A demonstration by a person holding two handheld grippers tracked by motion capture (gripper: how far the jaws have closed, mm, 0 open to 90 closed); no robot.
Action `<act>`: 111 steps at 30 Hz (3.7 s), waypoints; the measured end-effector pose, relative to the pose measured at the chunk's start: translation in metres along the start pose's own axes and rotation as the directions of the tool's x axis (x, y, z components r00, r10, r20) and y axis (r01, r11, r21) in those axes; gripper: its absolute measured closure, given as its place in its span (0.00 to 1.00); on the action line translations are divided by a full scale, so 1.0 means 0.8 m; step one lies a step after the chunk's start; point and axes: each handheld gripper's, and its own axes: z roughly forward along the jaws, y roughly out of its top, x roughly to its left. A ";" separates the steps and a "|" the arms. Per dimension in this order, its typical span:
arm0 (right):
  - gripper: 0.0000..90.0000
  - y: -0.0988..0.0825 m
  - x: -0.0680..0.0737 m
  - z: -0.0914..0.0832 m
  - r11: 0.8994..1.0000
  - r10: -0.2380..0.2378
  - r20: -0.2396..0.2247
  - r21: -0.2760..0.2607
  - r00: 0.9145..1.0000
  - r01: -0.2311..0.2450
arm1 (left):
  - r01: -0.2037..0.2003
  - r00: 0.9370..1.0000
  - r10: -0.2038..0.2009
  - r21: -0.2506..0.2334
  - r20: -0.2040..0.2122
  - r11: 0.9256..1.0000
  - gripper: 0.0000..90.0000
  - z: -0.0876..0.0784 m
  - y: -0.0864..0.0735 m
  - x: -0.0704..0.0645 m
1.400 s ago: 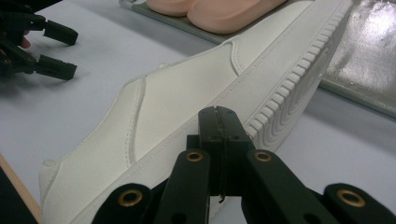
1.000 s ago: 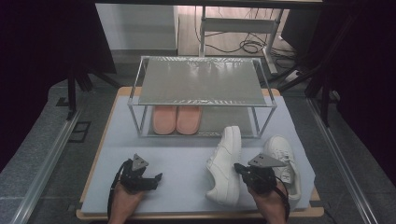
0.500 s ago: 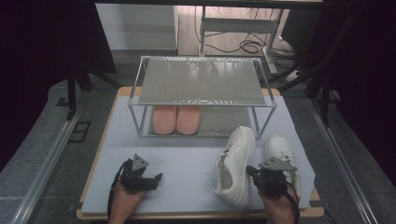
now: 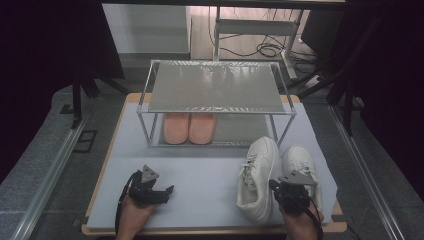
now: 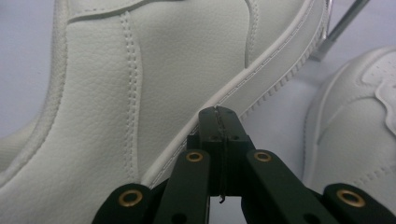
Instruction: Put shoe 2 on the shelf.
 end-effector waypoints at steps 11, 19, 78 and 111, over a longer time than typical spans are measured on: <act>1.00 -0.004 0.008 0.003 0.999 -0.048 0.097 0.030 0.994 0.046 | 0.000 1.000 0.000 0.000 0.000 1.000 0.15 0.000 0.000 0.000; 1.00 -0.004 0.016 0.011 0.995 -0.087 0.172 0.065 0.981 0.076 | 0.000 1.000 0.000 0.000 0.000 1.000 0.15 0.000 0.000 0.000; 1.00 0.023 0.023 0.077 0.995 0.098 0.064 -0.026 0.993 -0.097 | 0.000 1.000 0.000 0.000 0.000 1.000 0.15 0.000 0.000 0.000; 1.00 0.074 -0.026 0.116 0.984 0.174 0.291 -0.099 0.941 -0.151 | -0.001 1.000 0.001 0.000 0.001 1.000 0.15 0.000 0.000 0.000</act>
